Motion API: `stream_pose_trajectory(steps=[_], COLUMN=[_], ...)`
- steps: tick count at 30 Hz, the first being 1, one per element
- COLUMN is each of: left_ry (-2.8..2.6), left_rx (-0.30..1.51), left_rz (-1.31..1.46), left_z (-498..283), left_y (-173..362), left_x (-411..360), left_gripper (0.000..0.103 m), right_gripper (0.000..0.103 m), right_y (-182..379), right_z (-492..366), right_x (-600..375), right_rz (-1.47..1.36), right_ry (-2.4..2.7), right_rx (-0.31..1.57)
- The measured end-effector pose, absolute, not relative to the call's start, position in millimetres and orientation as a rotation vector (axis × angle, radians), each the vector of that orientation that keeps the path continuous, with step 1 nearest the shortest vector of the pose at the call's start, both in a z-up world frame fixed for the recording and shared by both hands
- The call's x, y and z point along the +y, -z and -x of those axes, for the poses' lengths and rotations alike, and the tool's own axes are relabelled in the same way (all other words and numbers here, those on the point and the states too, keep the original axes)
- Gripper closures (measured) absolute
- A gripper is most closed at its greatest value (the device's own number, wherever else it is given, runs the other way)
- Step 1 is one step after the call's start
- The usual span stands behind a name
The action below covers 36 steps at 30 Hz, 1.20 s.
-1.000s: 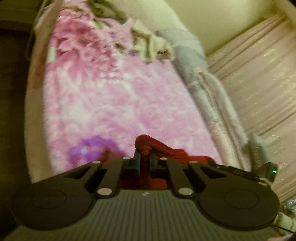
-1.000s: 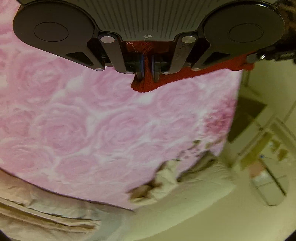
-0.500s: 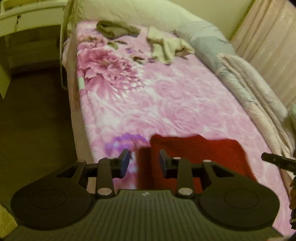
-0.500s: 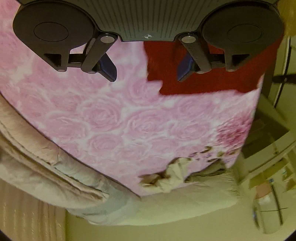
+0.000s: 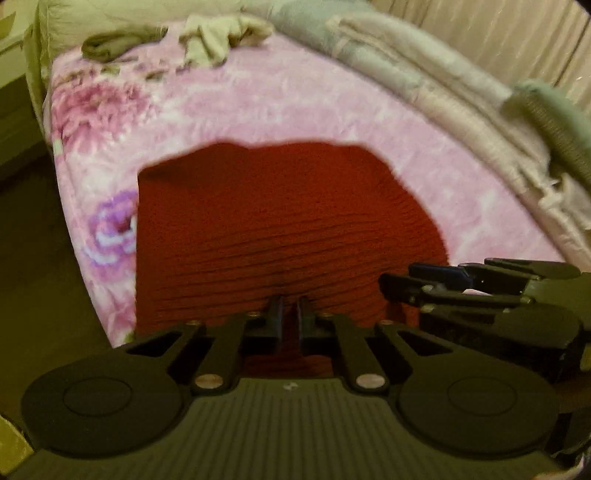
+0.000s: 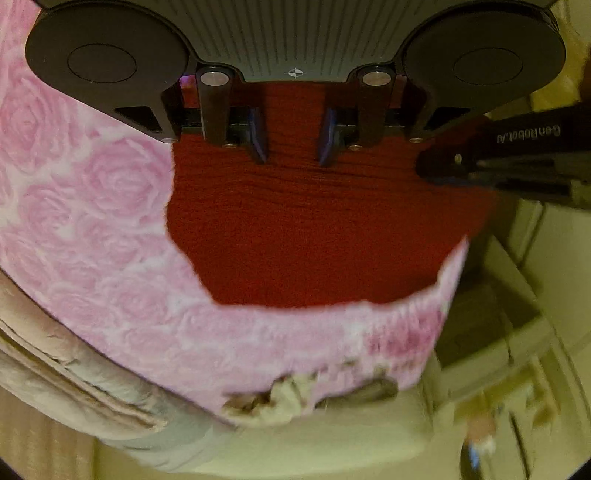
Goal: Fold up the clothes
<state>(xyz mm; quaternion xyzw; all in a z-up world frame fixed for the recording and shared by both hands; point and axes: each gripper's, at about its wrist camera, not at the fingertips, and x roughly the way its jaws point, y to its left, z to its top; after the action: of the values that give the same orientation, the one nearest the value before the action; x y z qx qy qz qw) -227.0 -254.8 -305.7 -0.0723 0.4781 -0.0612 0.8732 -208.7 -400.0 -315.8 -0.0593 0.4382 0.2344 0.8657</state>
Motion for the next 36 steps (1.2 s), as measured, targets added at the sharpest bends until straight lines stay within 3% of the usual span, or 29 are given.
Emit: stream_pose_trajectory(steps=[5, 9, 16, 27, 36], left_ry=[0.089, 0.092, 0.119, 0.089, 0.085], left_rx=[1.034, 1.082, 0.961, 1.051, 1.048], left_rz=[0.132, 0.217, 0.300, 0.154, 0.300], left_z=[212, 207, 216, 179, 191], left_y=[314, 300, 271, 322, 292], left_x=[-256, -245, -231, -248, -225], left_gripper=[0.096, 0.098, 0.099, 0.099, 0.099], right_gripper=[0.069, 0.069, 0.069, 0.068, 0.067], right_y=[326, 315, 272, 326, 295], right_z=[192, 189, 196, 175, 173], right_x=[-386, -399, -416, -360, -408], right_rz=[0.207, 0.118, -0.068, 0.221, -0.064], right_ry=[-0.498, -0.513, -0.508, -0.494, -0.505], right_rx=[0.936, 0.980, 0.889, 0.961, 0.979])
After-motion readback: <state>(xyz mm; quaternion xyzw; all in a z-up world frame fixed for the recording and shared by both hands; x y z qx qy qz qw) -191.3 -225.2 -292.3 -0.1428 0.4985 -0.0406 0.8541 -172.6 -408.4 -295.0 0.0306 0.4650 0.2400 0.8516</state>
